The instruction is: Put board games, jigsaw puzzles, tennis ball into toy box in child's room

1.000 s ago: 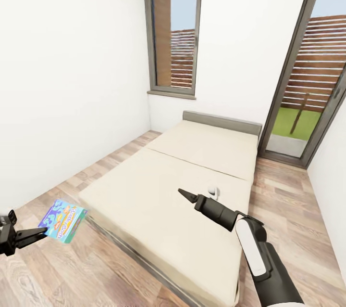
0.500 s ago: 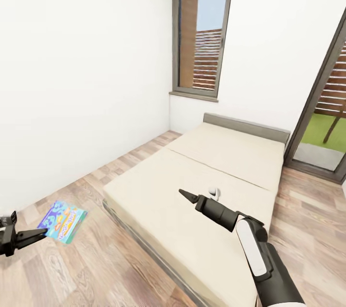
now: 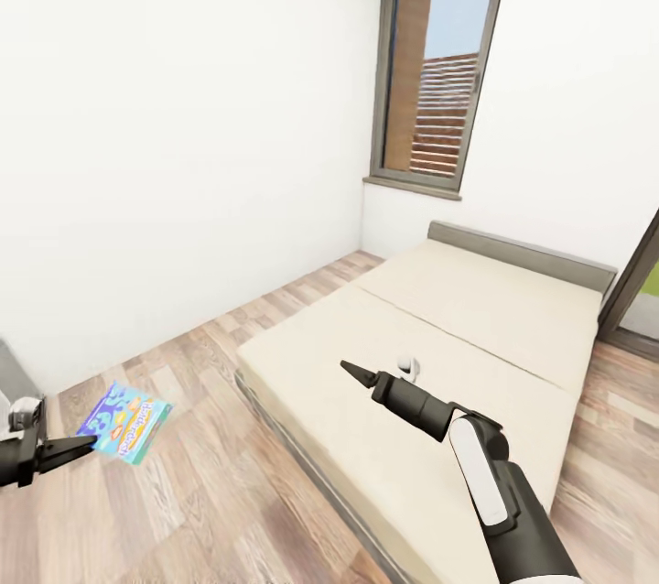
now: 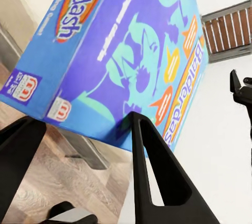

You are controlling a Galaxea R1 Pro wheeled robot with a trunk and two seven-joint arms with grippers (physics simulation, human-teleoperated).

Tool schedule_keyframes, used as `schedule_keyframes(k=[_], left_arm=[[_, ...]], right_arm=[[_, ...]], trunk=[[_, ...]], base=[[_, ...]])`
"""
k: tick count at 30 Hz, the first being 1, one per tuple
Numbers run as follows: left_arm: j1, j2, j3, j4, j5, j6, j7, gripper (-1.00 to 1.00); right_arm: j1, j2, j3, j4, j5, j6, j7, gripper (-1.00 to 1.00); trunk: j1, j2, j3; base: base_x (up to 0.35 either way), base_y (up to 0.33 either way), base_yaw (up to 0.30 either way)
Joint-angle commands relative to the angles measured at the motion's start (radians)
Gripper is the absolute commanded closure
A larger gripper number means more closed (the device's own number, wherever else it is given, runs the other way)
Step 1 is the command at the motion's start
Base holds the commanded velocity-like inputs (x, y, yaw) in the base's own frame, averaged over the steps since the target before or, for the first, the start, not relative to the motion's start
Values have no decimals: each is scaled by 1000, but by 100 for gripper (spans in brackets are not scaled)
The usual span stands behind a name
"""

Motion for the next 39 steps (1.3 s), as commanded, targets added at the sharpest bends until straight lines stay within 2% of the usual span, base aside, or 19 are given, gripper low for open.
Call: schedule_keyframes(k=[1, 3, 6, 8, 9, 10, 12, 14, 18, 23, 26, 33, 39], left_arm=[[-1, -4, 0, -1, 5, 10, 6, 100], [-1, -12, 0, -5, 6, 10, 30, 100], [-1, -30, 0, -24, 6, 10, 98, 100], [-1, -49, 0, -45, 6, 10, 180, 100], [-1, -53, 0, -48, 6, 10, 199, 100], [-2, -71, 0, -56, 7, 9, 259, 100], [-4, -93, 1, -76, 8, 8, 335, 100], [-7, -108, 2, -90, 10, 8, 377, 100], [-9, -120, 9, -102, 12, 8, 396, 100], [-9, -122, 84, -104, 13, 4, 395, 100], [-9, -122, 100, -104, 12, 2, 395, 100], [-9, -122, 109, -104, 13, 1, 394, 100], [-9, -122, 110, -104, 14, 1, 394, 100]], right_arm=[[0, 1, -2, 0, -4, 6, 1, -100], [0, 1, -2, 0, -3, 6, 1, -100], [-1, 1, -3, 2, -2, 6, 0, -100], [-2, 1, -2, 4, 0, -3, 0, -100], [-2, 0, -2, 4, 1, -8, 0, -100], [-2, 0, -2, 5, 7, -26, 0, -100], [-2, -1, -3, 6, 21, -43, 0, -100], [-2, -1, -3, 6, 34, -50, 0, -100], [-2, 0, -2, 6, 46, -54, 0, -100], [-2, 1, -2, 6, 48, -55, 0, -100], [-2, 1, -1, 6, 49, -56, 0, -100], [-3, 1, 1, 2, 50, -60, 0, -100], [-2, 3, 3, 2, 59, -87, 1, -100]], trunk=[[-4, 6, 2], [-12, 20, 8], [-23, 41, 18], [-31, 55, 24], [-35, 62, 27], [-38, 69, 30], [-42, 76, 33], [-42, 76, 33], [-42, 76, 33], [-42, 76, 33], [-42, 76, 33], [-42, 76, 34], [-42, 76, 35]], base=[[0, 0, 292], [0, 0, 292], [0, 0, 292], [0, 0, 292], [0, 0, 292], [0, 0, 292], [0, 0, 292], [0, 0, 292], [0, 0, 292], [69, 0, 292], [251, 2, 233], [305, 131, 78], [306, 147, 242]])
